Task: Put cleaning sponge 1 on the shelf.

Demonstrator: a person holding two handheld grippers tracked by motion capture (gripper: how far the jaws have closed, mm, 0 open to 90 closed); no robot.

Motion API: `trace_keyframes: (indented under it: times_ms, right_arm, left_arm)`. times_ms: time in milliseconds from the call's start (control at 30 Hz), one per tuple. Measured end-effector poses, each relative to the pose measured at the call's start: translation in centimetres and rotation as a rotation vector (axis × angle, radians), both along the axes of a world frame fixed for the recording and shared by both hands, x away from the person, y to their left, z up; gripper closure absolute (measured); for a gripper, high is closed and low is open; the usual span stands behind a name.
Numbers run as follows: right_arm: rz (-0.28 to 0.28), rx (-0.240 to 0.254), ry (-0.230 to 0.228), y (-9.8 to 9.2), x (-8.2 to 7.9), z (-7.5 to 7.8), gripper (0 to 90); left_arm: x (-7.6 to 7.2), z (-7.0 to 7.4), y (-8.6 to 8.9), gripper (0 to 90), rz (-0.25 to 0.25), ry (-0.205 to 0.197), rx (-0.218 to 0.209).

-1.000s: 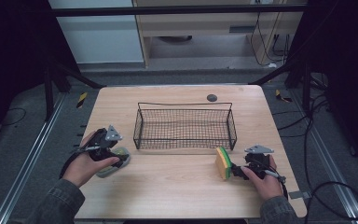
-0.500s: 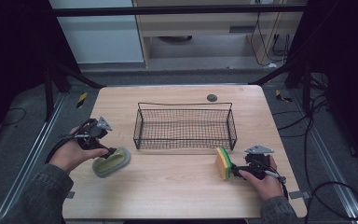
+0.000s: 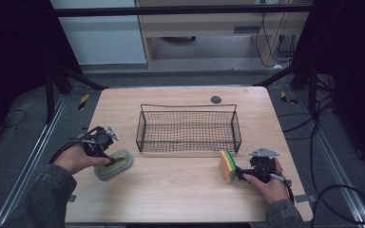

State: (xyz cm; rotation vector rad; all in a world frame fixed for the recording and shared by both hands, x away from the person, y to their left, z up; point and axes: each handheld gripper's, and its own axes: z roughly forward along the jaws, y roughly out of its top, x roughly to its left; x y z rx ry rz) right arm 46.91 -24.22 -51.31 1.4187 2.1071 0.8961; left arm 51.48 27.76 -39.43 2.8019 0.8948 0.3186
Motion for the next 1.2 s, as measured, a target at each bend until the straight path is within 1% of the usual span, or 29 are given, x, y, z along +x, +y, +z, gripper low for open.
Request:
trace_keyframes:
  times_ms: [33,100,167,267,333,400,433,533,633,833,933,967,1000,1067,1167,1200]
  right_arm:
    - [0.0,0.0,0.0,0.0,0.0,0.0,0.8]
    - [0.0,0.0,0.0,0.0,0.0,0.0,0.8]
    - [0.001,0.0,0.0,0.0,0.0,0.0,0.9]
    - [0.002,0.0,0.0,0.0,0.0,0.0,0.9]
    - [0.005,-0.004,-0.003,0.0,0.0,0.0,0.9]
    - [0.005,-0.004,-0.003,0.0,0.0,0.0,0.9]
    - [0.005,-0.004,-0.003,0.0,0.0,0.0,0.9]
    - [0.006,-0.004,-0.003,0.0,0.0,0.0,0.9]
    - [0.007,-0.003,-0.002,0.0,0.0,0.0,0.9]
    - [0.008,-0.003,-0.001,-0.1,0.0,0.0,0.9]
    - [0.008,-0.003,-0.002,-0.1,0.0,0.0,0.9]
    - [0.008,-0.004,-0.002,-0.1,0.1,0.0,0.9]
    - [0.008,-0.003,-0.002,-0.1,0.0,0.0,0.9]
    - [0.008,-0.003,-0.001,-0.1,0.0,0.0,0.9]
    - [0.008,-0.003,-0.002,-0.1,0.1,0.0,0.9]
    - [0.008,-0.001,-0.001,0.0,0.1,0.0,0.9]
  left_arm:
    - [0.1,-0.3,0.1,38.4,-0.004,0.009,-0.003]
    - [0.2,-0.8,0.3,40.5,-0.015,0.021,-0.004]
    - [0.3,-1.3,0.4,42.6,-0.029,0.022,0.011]
    - [0.5,-1.6,0.6,44.1,-0.039,0.018,0.013]
    - [0.6,-1.8,0.6,46.8,-0.046,0.02,0.002]
    - [0.7,-2.1,0.6,48.1,-0.042,0.027,-0.005]
    - [0.8,-2.2,0.6,49.6,-0.052,0.03,0.007]
    - [1.0,-2.6,0.5,52.2,-0.058,0.036,0.011]
    - [1.3,-2.9,0.4,53.7,-0.06,0.044,0.03]
    - [1.5,-3.5,0.6,57.8,-0.057,0.059,0.034]
    - [1.5,-3.7,0.6,62.5,-0.059,0.065,0.029]
    - [1.5,-3.7,0.6,66.0,-0.059,0.069,0.029]
    - [1.5,-3.6,0.7,69.4,-0.063,0.068,0.028]
    - [1.4,-3.5,0.7,70.8,-0.058,0.064,0.023]
    - [0.9,-2.9,0.9,70.9,-0.07,0.033,0.009]
    - [0.6,-2.6,0.9,70.9,-0.068,0.017,-0.008]
